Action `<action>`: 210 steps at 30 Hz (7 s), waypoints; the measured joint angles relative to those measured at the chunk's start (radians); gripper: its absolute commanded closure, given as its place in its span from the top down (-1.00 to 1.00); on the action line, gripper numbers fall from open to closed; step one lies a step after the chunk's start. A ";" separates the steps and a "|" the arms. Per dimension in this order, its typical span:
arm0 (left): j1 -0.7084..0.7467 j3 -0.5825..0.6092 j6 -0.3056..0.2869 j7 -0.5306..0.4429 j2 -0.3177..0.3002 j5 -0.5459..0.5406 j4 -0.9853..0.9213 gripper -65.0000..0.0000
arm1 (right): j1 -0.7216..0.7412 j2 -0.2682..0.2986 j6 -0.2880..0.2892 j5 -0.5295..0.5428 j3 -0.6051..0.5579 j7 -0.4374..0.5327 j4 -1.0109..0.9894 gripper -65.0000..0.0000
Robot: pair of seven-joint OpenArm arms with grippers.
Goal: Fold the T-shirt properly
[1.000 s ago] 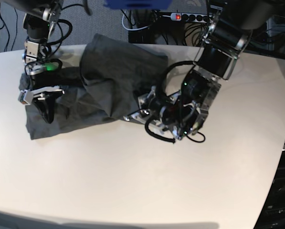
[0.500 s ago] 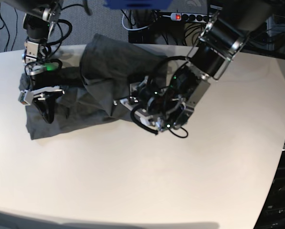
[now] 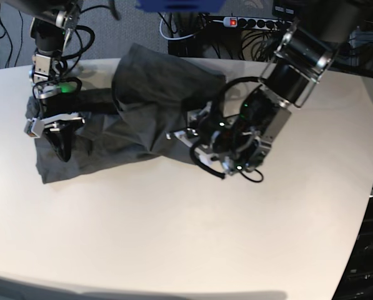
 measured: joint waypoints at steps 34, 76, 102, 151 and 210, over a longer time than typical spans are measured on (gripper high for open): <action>-0.004 -0.005 -0.064 0.028 -0.035 -0.010 0.002 -0.85 | -0.316 -0.038 0.025 -0.151 0.007 -0.300 0.813 -0.25; 0.046 -0.125 -0.225 -0.028 -0.156 -0.075 0.002 -0.85 | -0.172 -0.038 0.025 -0.053 0.333 -1.169 0.941 -0.24; 0.072 -0.207 -0.221 -0.017 -0.138 -0.051 0.002 -0.85 | -0.344 -0.185 0.024 -0.053 0.209 -1.165 1.296 -0.24; 0.174 -0.405 -0.197 0.026 -0.133 0.141 0.209 -0.85 | -0.271 -0.145 0.022 -0.037 0.105 -0.834 0.811 -0.26; 0.192 -0.343 -0.187 0.016 -0.113 0.012 0.467 -0.14 | -0.228 -0.147 0.024 -0.091 0.110 -0.827 0.783 -0.26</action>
